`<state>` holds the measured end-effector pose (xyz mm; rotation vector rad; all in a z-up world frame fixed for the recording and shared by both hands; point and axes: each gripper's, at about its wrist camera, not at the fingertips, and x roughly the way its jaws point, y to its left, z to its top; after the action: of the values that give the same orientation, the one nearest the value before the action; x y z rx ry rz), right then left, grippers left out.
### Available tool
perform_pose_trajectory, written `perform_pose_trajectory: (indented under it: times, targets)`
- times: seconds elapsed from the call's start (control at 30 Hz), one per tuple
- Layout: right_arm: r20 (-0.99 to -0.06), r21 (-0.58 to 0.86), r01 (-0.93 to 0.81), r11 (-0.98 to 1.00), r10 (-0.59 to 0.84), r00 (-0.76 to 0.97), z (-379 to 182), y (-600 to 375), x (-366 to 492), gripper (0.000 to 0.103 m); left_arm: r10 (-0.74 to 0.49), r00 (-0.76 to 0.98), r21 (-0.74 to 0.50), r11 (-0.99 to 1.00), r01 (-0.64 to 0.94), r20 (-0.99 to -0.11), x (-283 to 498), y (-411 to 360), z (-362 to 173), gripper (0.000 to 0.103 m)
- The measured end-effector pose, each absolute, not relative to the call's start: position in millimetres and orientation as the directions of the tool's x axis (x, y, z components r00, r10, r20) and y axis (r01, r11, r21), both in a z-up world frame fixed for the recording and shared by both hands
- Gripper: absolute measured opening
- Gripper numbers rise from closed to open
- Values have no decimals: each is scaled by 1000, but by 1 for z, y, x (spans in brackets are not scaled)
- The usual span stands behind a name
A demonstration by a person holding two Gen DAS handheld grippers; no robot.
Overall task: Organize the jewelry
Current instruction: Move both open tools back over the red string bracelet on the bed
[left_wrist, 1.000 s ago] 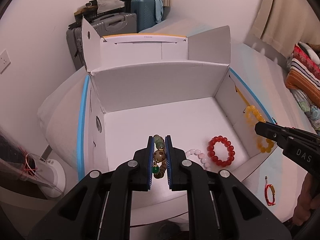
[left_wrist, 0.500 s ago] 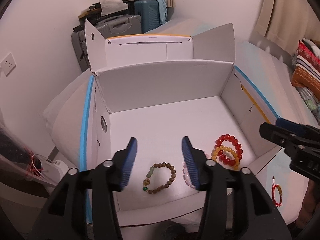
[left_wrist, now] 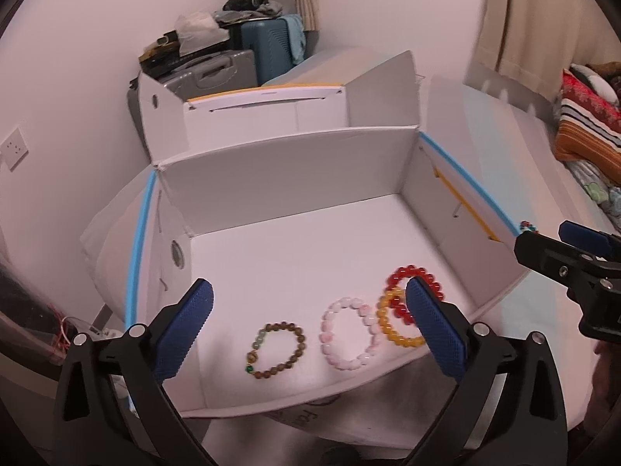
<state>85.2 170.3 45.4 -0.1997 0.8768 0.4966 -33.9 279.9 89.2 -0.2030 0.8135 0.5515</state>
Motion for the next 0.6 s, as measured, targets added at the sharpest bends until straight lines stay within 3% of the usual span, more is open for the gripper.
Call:
perform_pose_trajectory:
  times: [0.6]
  targets:
    - [-727, -7, -375, 927, 253, 638, 83, 63, 90, 96, 269, 628, 10, 923, -385, -730, -5, 180, 96, 97]
